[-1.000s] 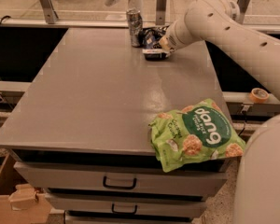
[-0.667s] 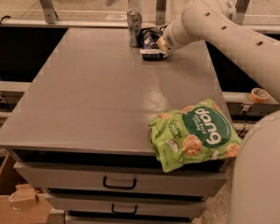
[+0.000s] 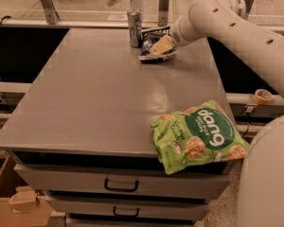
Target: Move blue chip bag near redbull can
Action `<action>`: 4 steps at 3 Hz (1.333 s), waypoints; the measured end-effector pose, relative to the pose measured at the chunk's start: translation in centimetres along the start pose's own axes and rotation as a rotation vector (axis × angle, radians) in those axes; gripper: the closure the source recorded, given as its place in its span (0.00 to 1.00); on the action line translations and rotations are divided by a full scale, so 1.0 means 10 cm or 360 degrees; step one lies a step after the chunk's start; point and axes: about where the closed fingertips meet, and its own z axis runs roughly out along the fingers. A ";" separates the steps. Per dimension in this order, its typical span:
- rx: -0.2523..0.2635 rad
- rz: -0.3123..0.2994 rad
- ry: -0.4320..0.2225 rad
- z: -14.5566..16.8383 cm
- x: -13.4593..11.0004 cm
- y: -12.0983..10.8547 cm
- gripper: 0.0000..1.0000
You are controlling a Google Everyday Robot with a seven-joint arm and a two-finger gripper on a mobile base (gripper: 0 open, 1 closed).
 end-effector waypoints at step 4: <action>0.0239 -0.0227 -0.0815 -3.10 -1.10 -0.98 0.00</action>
Offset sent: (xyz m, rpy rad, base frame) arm -0.1112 -0.1228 0.2850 0.0169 -0.4364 0.1525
